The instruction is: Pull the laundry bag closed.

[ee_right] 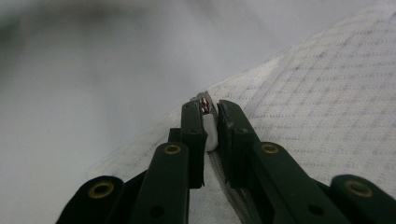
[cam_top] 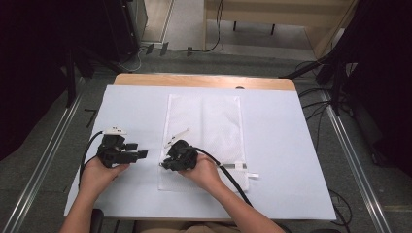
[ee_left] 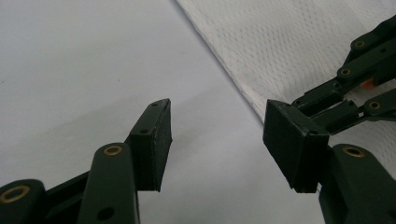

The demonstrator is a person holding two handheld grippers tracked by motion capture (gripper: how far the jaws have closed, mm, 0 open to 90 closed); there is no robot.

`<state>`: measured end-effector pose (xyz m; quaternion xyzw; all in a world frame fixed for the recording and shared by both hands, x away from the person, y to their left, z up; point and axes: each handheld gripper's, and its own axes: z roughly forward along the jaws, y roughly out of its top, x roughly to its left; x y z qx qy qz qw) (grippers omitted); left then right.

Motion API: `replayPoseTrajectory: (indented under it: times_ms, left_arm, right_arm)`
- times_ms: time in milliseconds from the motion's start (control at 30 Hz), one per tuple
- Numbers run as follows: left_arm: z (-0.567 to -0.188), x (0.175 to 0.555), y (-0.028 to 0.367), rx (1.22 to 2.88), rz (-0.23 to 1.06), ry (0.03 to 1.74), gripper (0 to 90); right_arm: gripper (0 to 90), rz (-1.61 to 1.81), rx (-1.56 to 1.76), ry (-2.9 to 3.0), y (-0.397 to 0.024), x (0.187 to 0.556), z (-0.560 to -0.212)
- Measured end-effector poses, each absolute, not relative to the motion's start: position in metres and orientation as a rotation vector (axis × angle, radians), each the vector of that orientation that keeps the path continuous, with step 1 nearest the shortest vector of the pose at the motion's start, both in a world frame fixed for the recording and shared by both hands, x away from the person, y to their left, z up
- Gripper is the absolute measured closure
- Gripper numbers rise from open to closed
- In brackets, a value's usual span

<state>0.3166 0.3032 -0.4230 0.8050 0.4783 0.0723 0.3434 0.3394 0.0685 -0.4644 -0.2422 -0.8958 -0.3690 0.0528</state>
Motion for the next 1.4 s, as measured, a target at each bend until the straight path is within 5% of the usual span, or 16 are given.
replayPoseTrajectory:
  times_ms: [633,1200,1400]
  left_arm:
    - [-0.422,0.314,0.297,2.110,0.141,1.152,43.1]
    - [-0.432,0.312,0.270,2.181,-0.048,1.011,46.8]
    - [-0.439,0.316,0.260,2.233,-0.086,1.008,61.1]
  right_arm:
    - [86.7,-1.181,-0.713,-2.652,0.059,0.344,-0.452]
    - [86.7,-1.228,-0.723,-2.614,0.050,0.350,-0.437]
    - [86.6,-1.222,-0.716,-2.615,0.052,0.350,-0.436]
